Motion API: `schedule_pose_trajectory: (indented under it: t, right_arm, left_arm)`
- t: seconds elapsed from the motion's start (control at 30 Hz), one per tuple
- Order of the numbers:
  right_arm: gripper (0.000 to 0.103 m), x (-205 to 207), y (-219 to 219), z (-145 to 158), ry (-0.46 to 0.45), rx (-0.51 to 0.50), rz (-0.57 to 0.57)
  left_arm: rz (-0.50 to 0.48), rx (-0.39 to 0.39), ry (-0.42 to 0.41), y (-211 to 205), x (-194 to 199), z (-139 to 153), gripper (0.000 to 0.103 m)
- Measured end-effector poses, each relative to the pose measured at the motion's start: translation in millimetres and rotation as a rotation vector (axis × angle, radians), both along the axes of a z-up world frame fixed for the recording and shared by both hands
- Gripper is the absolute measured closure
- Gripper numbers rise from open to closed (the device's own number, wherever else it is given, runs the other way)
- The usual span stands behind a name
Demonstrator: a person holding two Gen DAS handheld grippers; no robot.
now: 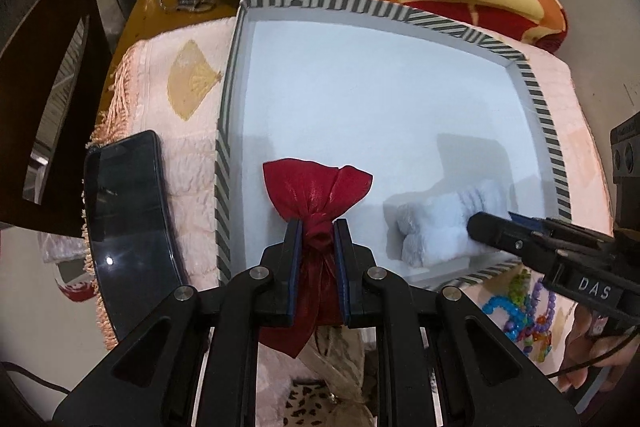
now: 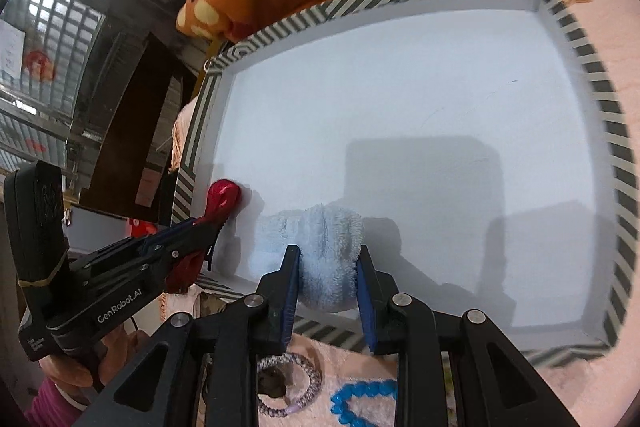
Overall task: Organize jewelry
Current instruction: 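Carry the bow and scrunchie into the striped tray and open both tools, then withdraw both open tools from the tray toward the bracelets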
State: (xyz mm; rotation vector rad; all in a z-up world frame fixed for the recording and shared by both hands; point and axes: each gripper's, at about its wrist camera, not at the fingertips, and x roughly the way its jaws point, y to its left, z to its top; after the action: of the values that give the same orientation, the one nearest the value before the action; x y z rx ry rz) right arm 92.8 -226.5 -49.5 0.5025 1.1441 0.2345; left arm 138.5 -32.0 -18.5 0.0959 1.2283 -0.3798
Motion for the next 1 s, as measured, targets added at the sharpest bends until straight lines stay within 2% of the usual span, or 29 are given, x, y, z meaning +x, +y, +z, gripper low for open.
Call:
schedule_pose_trajectory:
  t: [0.1, 0.17, 0.23, 0.37, 0.53, 0.73, 0.83, 1.0]
  right_arm:
    - [0.069, 3.2, 2.7, -2.2, 0.006, 0.011, 0.022]
    - [0.053, 4.4, 4.6, -3.3, 0.01, 0.009, 0.036]
    - [0.053, 1.8, 2.8, -2.1, 0.013, 0.004, 0.043]
    - [0.053, -9.0, -7.1, 5.4, 0.003, 0.004, 0.03]
    - [0.053, -27.9, -17.0, 24.2, -0.045, -0.007, -0.013]
    - [0.051, -52.4, -13.8, 49.5, -0.116, -0.053, -0.027]
    - [0.046, -64.6, -11.5, 56.7, -0.138, -0.077, -0.023]
    - [0.046, -84.0, -12.3, 62.1, -0.152, -0.097, -0.018]
  left_arm:
    - [0.015, -0.014, 0.016, 2.6, 5.0, -3.4, 0.081]
    - [0.03, -0.031, 0.034, 4.8, 7.5, -5.4, 0.071]
    - [0.039, -0.05, 0.042, 6.4, 8.6, -6.7, 0.064]
    - [0.058, -0.078, 0.043, 11.6, 5.4, 0.1, 0.059]
    - [0.067, -0.102, 0.026, 15.0, -6.9, 15.8, 0.056]
    - [0.097, -0.079, -0.022, 15.9, -31.6, 33.6, 0.054]
    - [0.11, -0.06, -0.039, 14.6, -45.6, 39.2, 0.054]
    - [0.11, -0.039, -0.067, 7.3, -67.8, 45.6, 0.054]
